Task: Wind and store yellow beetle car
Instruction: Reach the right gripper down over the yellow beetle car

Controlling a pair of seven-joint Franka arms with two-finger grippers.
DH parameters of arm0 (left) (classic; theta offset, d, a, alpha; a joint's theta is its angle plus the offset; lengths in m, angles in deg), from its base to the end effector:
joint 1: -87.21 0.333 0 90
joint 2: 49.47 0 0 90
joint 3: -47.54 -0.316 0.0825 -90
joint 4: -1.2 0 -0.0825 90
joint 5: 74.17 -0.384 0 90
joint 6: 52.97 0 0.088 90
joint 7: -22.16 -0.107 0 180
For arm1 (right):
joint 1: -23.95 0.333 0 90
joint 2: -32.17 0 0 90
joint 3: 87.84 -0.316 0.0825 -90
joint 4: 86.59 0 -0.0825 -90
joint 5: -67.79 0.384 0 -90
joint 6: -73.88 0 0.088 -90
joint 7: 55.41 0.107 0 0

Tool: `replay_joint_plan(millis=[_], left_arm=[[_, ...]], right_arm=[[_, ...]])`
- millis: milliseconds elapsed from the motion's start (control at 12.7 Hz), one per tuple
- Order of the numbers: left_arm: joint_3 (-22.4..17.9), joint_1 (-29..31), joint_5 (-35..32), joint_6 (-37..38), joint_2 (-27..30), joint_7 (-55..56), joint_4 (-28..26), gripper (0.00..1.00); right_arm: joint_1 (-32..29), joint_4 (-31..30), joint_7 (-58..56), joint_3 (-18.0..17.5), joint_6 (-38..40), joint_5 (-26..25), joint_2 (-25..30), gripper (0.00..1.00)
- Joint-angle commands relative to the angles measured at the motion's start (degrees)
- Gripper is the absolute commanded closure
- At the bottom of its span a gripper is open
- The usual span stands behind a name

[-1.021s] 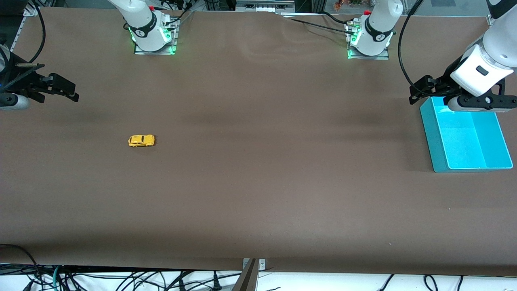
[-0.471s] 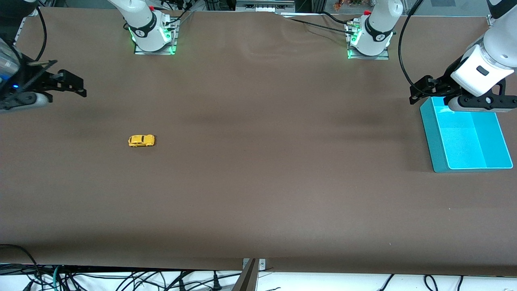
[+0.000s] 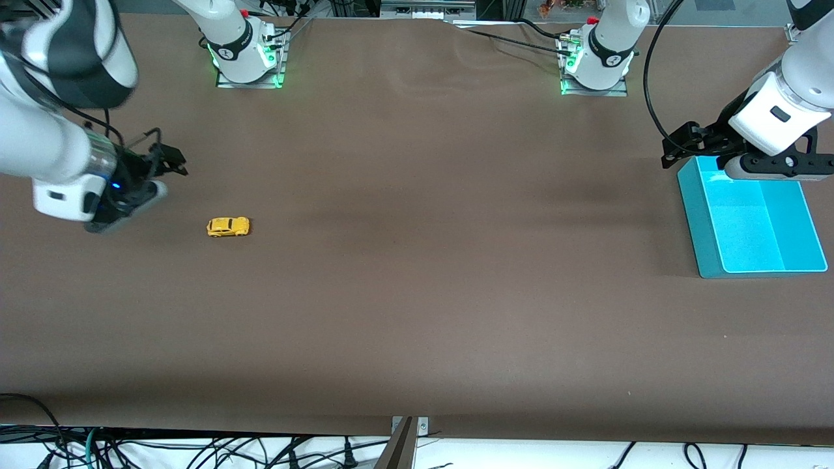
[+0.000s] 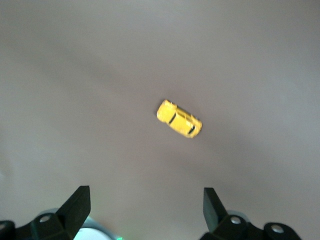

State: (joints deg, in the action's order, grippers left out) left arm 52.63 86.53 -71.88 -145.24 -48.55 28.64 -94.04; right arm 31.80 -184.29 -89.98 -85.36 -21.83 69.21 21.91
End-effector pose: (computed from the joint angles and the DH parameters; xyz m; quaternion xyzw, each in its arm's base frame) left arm 0.5474 -0.0598 0.5936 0.9996 0.0074 -0.0199 0.0172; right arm 0.5885 0.0592 0.4662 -0.9354 -0.3371 0.1011 0.0349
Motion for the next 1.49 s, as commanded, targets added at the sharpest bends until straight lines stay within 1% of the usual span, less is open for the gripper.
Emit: replay_joint_plan(millis=[0,157,393,471,550,707,1021,1178,1257,1335,1414], left_arm=[[-0.08,0.07,-0.88,1.13,-0.66,-0.76,1.73,0.00],[-0.08,0.07,-0.88,1.13,-0.66,-0.76,1.73,0.00],[-0.08,0.07,-0.88,1.13,-0.66,-0.76,1.73,0.00],[-0.08,0.07,-0.88,1.13,-0.66,-0.76,1.73,0.00],[-0.08,0.16,-0.88,1.13,-0.66,-0.76,1.73,0.00],[-0.08,0.07,-0.88,1.13,-0.66,-0.76,1.73,0.00],[-0.08,0.07,-0.88,1.13,-0.66,-0.76,1.73,0.00],[-0.08,0.07,-0.88,1.13,-0.66,-0.68,1.73,0.00],[0.01,0.07,-0.88,1.13,-0.66,-0.67,1.73,0.00],[-0.08,0.07,-0.88,1.13,-0.66,-0.76,1.73,0.00],[0.01,0.07,-0.88,1.13,-0.66,-0.76,1.73,0.00]], right_arm=[[0.41,-12.55,-15.80,0.24,-13.12,-0.97,2.43,0.00],[0.32,-20.57,-27.86,0.16,-23.50,-1.06,2.43,0.00],[0.23,-31.12,-38.17,0.16,-37.66,-1.06,2.08,0.00],[0.23,-33.41,-41.16,0.16,-41.36,-1.06,1.65,0.00],[0.23,-34.74,-44.75,0.16,-44.53,-1.06,0.86,0.00],[-0.03,-35.11,-51.18,0.16,-48.32,-1.06,-1.77,0.00],[-1.69,-35.28,-56.90,0.24,-54.30,-0.97,-6.26,0.00],[-2.67,-35.28,-57.36,0.24,-56.07,-0.71,-7.49,0.01],[-2.67,-35.28,-57.36,0.24,-56.51,-0.71,-7.93,0.07],[-2.67,-35.28,-57.36,0.24,-57.12,-0.71,-8.46,0.16],[-2.67,-35.20,-57.27,0.16,-57.91,-0.71,-8.90,0.27]])
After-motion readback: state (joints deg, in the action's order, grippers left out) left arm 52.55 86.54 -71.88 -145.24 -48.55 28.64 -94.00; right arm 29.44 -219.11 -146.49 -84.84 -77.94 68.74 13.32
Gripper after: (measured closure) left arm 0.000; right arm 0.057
